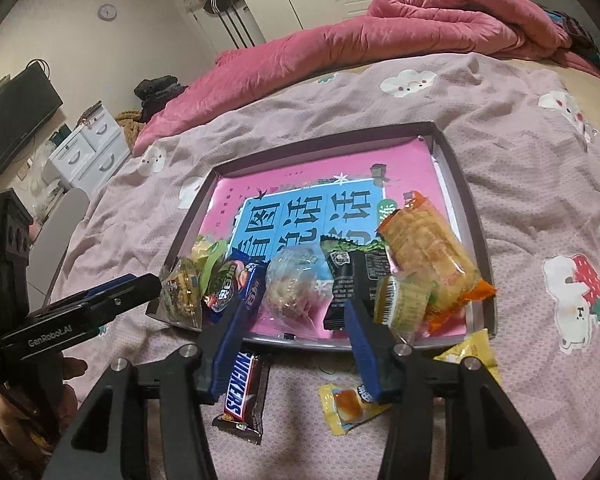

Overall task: Organize snacks
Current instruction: 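Open left gripper to drop green-label pack while right releases clear pack in tray, then move left gripper to Snickers bar while right moves to yellow panda pack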

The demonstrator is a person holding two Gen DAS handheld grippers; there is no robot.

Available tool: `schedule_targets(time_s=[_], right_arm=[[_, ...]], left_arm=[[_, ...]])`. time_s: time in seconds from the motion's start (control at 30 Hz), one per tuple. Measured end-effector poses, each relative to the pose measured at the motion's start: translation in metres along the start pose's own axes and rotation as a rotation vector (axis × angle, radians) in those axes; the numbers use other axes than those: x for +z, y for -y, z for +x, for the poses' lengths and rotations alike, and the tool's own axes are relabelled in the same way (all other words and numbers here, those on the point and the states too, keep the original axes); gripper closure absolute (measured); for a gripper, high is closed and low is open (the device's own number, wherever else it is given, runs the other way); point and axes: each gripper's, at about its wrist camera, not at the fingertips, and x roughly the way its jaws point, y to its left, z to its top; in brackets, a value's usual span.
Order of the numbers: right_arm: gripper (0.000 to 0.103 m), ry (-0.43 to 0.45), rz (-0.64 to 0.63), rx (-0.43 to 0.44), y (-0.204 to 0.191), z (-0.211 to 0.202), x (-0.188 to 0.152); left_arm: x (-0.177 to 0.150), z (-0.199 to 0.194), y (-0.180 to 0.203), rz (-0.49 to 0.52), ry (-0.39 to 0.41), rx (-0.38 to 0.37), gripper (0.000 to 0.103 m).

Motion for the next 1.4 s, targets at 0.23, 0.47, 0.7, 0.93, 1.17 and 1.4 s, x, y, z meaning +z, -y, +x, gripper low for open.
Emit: schedule_targets(time_s=[0.23,0.47,0.7,0.93,1.17,1.4], right_arm=[[0.048,0.026,0.020,-0.009,0.007,-0.012,-0.001],[0.046,0.039,0.057,-0.014,0.020,-0.027,-0.008],[0.046,0.034,0.075,-0.019,0.027,-0.035,-0.019],[0.046,0.017,0.093,-0.022,0.030,-0.036,-0.029],[0.046,-0.002,0.111,-0.023,0.034,-0.039,-0.041],[0.046,-0.018,0.154,-0.027,0.044,-0.039,-0.049]], left_arm=[[-0.004,-0.009,0.012,0.024,0.008,-0.006,0.035],[-0.015,-0.012,0.020,0.040,-0.003,-0.013,0.035],[-0.022,-0.014,0.028,0.053,-0.010,-0.020,0.035],[-0.029,-0.015,0.034,0.064,-0.022,-0.025,0.035],[-0.042,-0.011,0.041,0.081,-0.053,-0.029,0.035],[-0.049,-0.006,0.045,0.082,-0.077,-0.035,0.035]])
